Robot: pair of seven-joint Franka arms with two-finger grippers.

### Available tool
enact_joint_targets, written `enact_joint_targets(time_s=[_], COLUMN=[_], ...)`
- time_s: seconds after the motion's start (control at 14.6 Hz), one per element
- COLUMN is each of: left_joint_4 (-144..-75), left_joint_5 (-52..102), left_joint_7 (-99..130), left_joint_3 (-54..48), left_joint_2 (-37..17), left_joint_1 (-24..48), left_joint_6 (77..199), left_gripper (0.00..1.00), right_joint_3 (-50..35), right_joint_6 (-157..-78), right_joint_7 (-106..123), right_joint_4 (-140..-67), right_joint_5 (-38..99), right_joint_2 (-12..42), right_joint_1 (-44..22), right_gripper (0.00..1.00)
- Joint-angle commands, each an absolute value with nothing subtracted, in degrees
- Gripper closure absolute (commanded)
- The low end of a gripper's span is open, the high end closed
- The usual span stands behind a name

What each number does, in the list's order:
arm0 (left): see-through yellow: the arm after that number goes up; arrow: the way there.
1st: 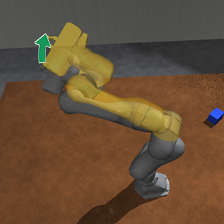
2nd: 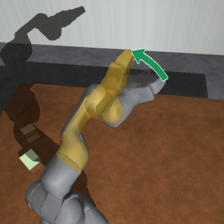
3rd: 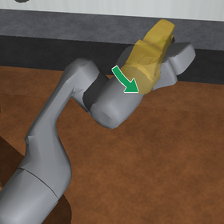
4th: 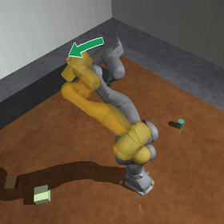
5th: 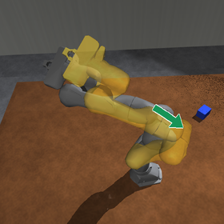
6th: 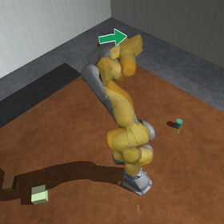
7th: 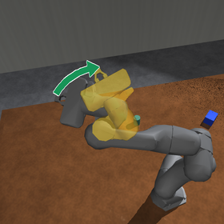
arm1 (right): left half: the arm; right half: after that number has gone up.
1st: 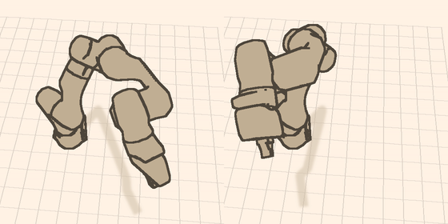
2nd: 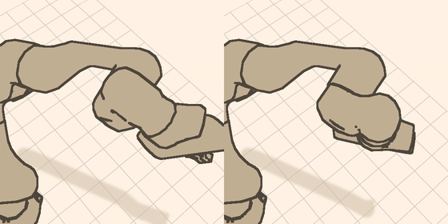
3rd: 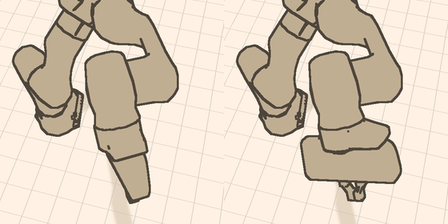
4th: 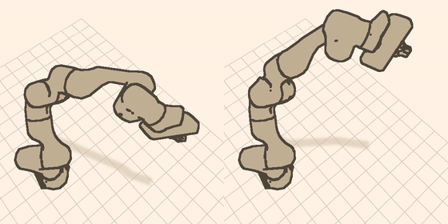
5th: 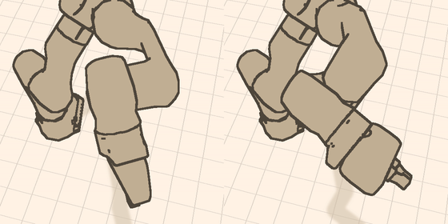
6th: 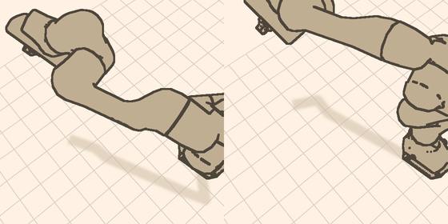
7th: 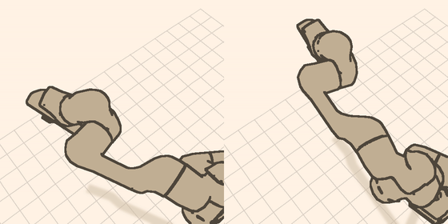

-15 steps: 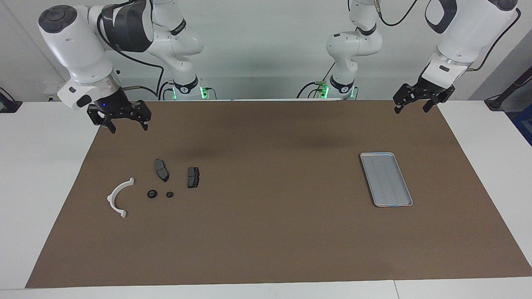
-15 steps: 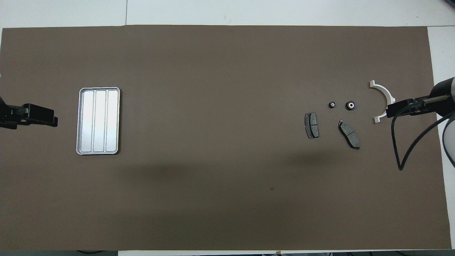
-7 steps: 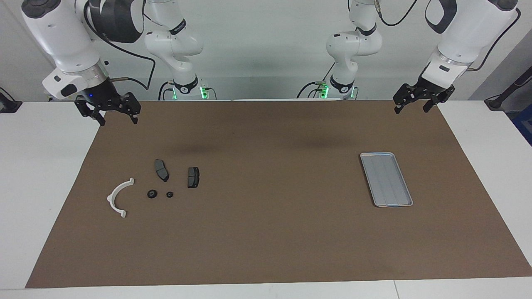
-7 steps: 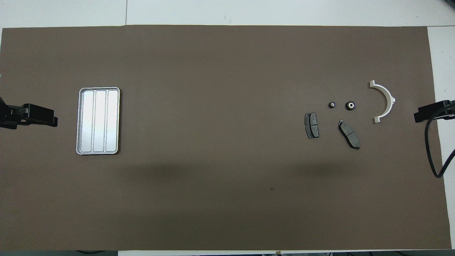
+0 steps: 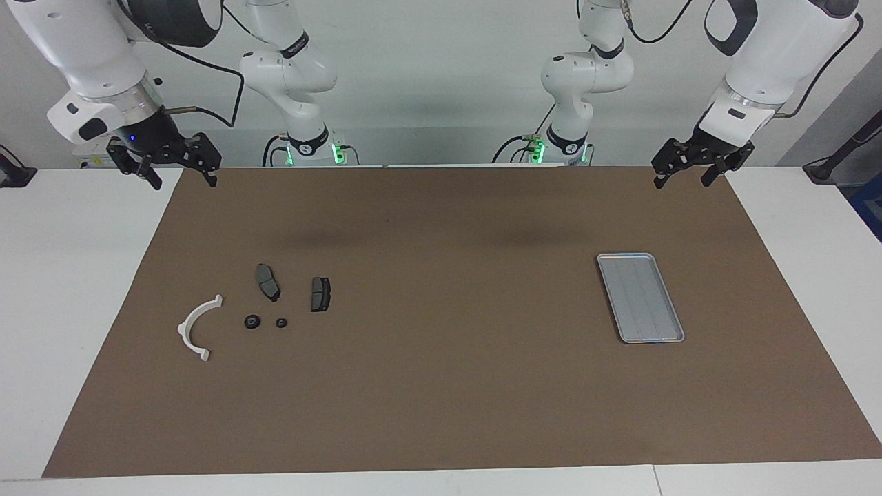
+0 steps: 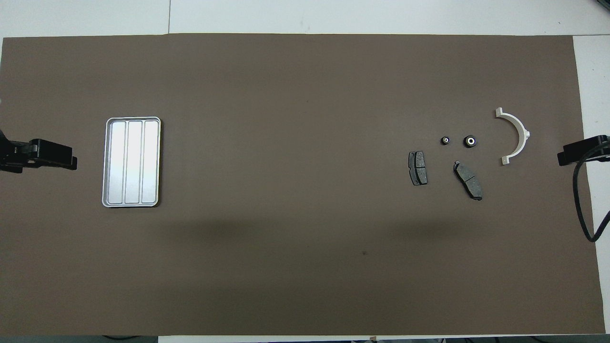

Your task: Place bearing gear from tray to pile

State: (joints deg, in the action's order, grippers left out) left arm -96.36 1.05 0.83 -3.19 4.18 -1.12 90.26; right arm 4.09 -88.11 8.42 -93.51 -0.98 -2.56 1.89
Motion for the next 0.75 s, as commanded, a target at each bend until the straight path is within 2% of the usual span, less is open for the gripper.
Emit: enact_joint_targets(time_s=[0.0, 0.68], left_joint_4=[-97.6, -97.6], left_joint_5=[0.2, 0.2], left_joint_7=[0.2, 0.2], left_joint_3=[-3.1, -3.2], left_joint_2=[5.4, 5.4], left_joint_1=[-1.0, -0.9], left_joint_6=[90.6, 90.6], left_gripper=[0.00, 0.00], right_joint_3=[3.3, 3.2], right_joint_6=[-87.2, -86.3], right_joint_7=[8.3, 6.8], right_joint_4=[-93.6, -94.0], right_joint_5=[-1.1, -1.4], right_joint_2=[-3.0, -3.4], right_joint_1=[2.9, 2.9], right_gripper=[0.00, 0.00])
